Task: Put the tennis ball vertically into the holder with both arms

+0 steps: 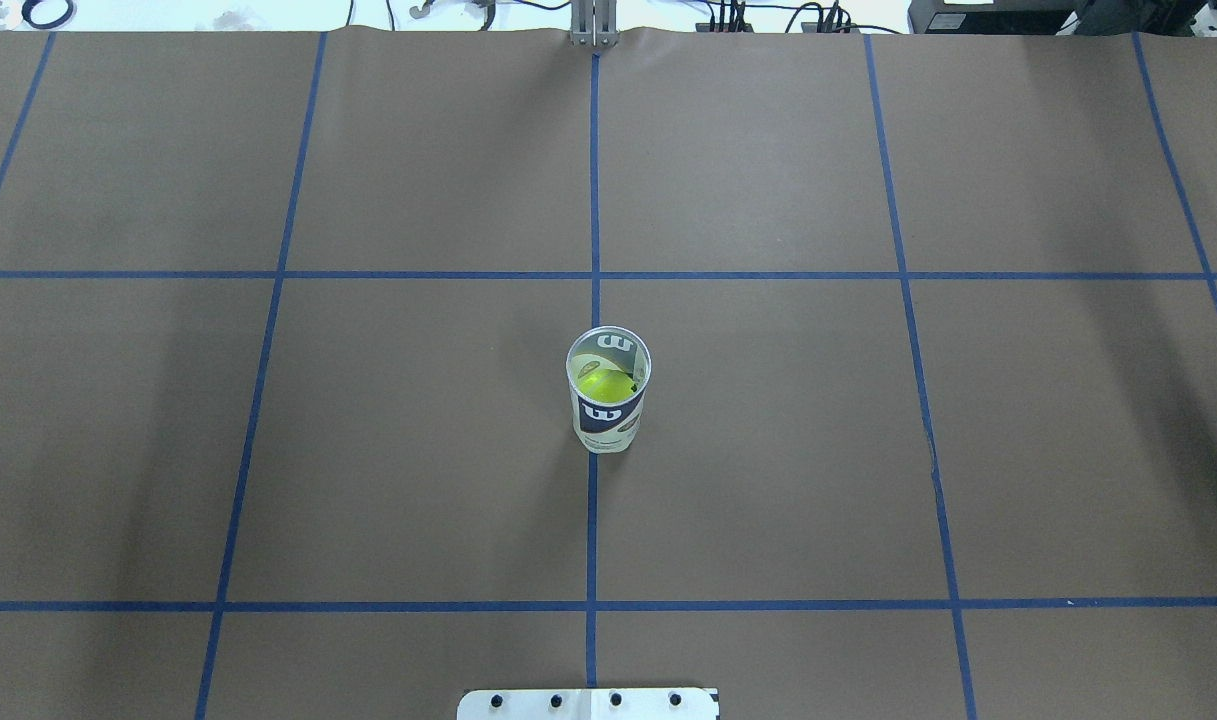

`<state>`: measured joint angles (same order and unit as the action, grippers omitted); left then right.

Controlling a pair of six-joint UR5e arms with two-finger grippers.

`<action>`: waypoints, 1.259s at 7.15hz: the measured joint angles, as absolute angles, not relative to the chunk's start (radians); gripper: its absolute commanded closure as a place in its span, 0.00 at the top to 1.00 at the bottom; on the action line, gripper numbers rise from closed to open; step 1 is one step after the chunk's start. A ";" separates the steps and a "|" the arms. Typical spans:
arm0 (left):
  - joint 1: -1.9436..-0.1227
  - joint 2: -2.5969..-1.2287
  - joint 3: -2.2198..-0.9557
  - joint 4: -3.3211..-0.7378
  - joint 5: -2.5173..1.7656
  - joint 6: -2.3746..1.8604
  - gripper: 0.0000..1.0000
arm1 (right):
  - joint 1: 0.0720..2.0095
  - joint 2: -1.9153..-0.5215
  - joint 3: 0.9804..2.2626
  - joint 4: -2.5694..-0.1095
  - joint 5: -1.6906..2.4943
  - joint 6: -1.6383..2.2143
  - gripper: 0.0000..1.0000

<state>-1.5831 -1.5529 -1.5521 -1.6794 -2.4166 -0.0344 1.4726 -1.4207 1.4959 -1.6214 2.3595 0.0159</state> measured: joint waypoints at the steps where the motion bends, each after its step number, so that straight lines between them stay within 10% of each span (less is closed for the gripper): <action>1: -1.583 -1.555 -1.551 -1.679 -2.416 -0.034 1.00 | 1.473 -1.426 1.498 -1.621 2.362 0.018 1.00; 9: -1.583 -1.541 -1.555 -1.725 -2.425 -0.033 1.00 | 1.473 -1.509 1.550 -1.605 2.379 0.016 1.00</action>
<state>-1.5830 -1.5412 -1.5546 -1.7253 -2.4254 -0.0335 1.4726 -1.5090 1.5502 -1.6052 2.3789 0.0164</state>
